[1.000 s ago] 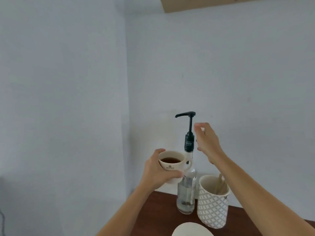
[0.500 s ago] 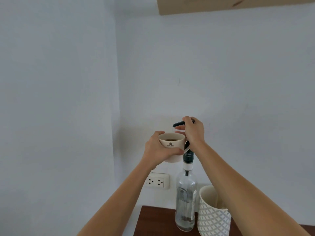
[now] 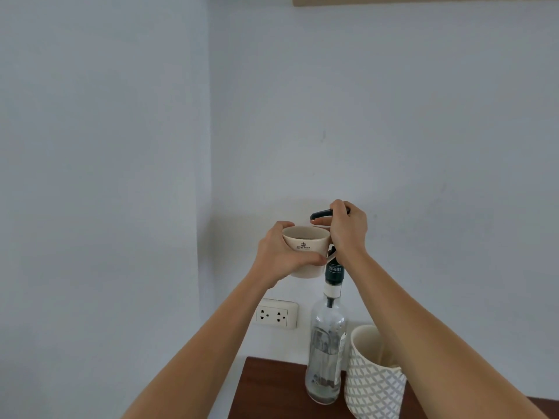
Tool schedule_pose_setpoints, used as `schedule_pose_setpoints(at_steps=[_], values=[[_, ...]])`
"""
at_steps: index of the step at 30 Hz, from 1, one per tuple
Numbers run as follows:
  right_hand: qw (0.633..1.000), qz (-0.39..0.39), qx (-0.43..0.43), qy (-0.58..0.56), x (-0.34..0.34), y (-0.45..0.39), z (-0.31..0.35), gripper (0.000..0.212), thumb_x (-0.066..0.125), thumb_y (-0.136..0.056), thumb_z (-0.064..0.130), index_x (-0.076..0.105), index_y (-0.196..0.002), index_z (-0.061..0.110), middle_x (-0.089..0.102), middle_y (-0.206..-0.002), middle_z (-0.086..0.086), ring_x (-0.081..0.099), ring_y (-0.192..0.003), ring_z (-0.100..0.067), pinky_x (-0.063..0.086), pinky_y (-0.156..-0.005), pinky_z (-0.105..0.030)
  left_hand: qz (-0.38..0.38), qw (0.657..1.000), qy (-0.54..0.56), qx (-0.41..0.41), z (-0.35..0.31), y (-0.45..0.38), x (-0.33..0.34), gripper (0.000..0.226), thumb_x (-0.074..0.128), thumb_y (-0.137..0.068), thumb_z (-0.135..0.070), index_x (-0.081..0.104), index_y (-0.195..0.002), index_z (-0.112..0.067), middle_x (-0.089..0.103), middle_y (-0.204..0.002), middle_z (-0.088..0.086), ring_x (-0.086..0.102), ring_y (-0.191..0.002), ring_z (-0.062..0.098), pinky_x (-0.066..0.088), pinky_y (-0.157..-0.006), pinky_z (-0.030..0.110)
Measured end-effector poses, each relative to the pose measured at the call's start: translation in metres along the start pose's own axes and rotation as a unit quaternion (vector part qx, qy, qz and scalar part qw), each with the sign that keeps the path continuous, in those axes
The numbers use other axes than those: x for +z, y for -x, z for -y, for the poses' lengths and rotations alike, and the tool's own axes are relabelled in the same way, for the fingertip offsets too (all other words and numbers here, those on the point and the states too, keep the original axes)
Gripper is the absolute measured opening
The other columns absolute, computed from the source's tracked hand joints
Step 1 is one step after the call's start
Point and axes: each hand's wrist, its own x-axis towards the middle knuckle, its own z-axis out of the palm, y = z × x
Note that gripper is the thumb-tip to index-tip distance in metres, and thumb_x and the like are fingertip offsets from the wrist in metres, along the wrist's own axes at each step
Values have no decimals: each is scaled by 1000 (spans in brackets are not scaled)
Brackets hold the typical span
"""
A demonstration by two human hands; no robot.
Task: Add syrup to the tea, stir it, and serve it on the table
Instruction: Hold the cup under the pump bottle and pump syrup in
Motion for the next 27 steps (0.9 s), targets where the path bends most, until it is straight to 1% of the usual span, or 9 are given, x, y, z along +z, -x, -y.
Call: schedule_pose_setpoints(at_steps=[2, 4, 8, 12, 15, 18, 20, 24, 27], values=[[1000, -6, -4, -1, 1, 0, 0, 22, 48, -82, 22, 54, -64, 12, 75, -54, -2, 67, -48, -16, 50, -59, -32, 1, 1000, -1, 0, -1, 0, 0, 94, 87, -34, -41, 52, -121, -26, 64, -112, -2, 64, -99, 18, 54, -66, 29], [1000, -9, -6, -1, 1, 1, 0, 22, 48, -82, 21, 53, -62, 13, 75, -53, -2, 67, -47, -15, 50, -58, -32, 2, 1000, -1, -2, -2, -1, 0, 97, 86, -32, -42, 53, -122, -25, 64, -113, -2, 65, -101, 19, 56, -67, 31], [1000, -9, -13, -5, 1, 1, -2, 23, 48, -82, 20, 50, -60, 13, 73, -49, -2, 67, -45, -13, 48, -56, -30, 3, 1000, 2, -9, -1, -2, -1, 94, 89, -39, -37, 52, -125, -25, 65, -116, 0, 65, -103, 20, 57, -69, 33], [1000, -9, -16, 0, 0, 1, -4, 22, 47, -80, 18, 46, -59, 13, 72, -48, -3, 72, -54, -24, 49, -58, -33, 8, 1000, 0, -11, -2, -1, -2, 94, 89, -39, -37, 52, -125, -24, 65, -116, 1, 65, -103, 21, 56, -66, 32], [1000, -8, -16, 7, 0, 2, -3, 24, 47, -79, 18, 44, -55, 15, 70, -47, -2, 75, -65, -35, 50, -60, -35, 9, 1000, 0, -11, -3, 0, -2, 96, 89, -39, -37, 52, -126, -23, 63, -117, 1, 64, -105, 22, 58, -68, 34], [1000, -7, -15, 19, -1, 4, -2, 23, 48, -80, 23, 50, -59, 15, 75, -53, -1, 70, -58, -26, 53, -61, -36, 13, 1000, 2, -16, -3, 1, -2, 97, 89, -39, -37, 51, -127, -23, 63, -119, 2, 64, -105, 22, 58, -69, 35], [1000, -7, -7, 20, -1, 4, 0, 23, 48, -82, 28, 55, -64, 15, 77, -57, -1, 68, -58, -22, 56, -66, -39, 16, 1000, 2, -16, -4, 1, -2, 98, 89, -39, -37, 51, -129, -23, 63, -119, 2, 64, -106, 22, 58, -71, 35], [1000, -10, 11, 18, -3, 2, 4, 23, 50, -82, 35, 59, -73, 16, 78, -60, 0, 76, -73, -32, 59, -73, -44, 20, 1000, 1, -11, -6, 0, -1, 100, 88, -39, -37, 51, -131, -21, 63, -120, 3, 64, -106, 23, 55, -68, 33], [1000, -8, 8, 21, -3, 3, 4, 22, 50, -81, 33, 56, -71, 15, 78, -61, -2, 73, -68, -30, 58, -70, -43, 22, 1000, -1, -12, -6, -2, 0, 101, 88, -40, -37, 50, -131, -21, 63, -120, 3, 64, -107, 23, 54, -67, 33]])
